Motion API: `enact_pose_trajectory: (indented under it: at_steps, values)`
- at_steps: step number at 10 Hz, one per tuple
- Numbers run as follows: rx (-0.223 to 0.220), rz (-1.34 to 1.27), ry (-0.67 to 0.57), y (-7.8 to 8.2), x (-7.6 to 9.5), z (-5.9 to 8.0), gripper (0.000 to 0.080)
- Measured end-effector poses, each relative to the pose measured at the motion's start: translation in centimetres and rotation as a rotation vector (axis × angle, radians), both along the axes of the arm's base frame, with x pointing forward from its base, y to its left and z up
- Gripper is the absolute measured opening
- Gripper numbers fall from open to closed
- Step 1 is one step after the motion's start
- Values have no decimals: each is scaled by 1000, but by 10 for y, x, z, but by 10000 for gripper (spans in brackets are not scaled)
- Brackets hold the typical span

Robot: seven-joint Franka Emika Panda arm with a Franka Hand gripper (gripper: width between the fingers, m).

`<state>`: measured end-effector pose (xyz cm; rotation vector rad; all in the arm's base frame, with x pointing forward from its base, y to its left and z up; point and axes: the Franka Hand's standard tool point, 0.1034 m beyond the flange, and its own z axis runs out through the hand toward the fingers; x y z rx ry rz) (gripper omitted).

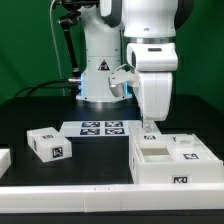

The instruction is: Assemble cabinet

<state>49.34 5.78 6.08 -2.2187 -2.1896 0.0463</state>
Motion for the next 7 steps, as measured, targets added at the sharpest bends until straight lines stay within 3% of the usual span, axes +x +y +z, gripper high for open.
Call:
enact_pose_trajectory:
  at_steps: [4,7]
  values:
    - [12,-16,-28,-2,34,-1,70]
    - [20,-20,-44,-1,49,-1,70]
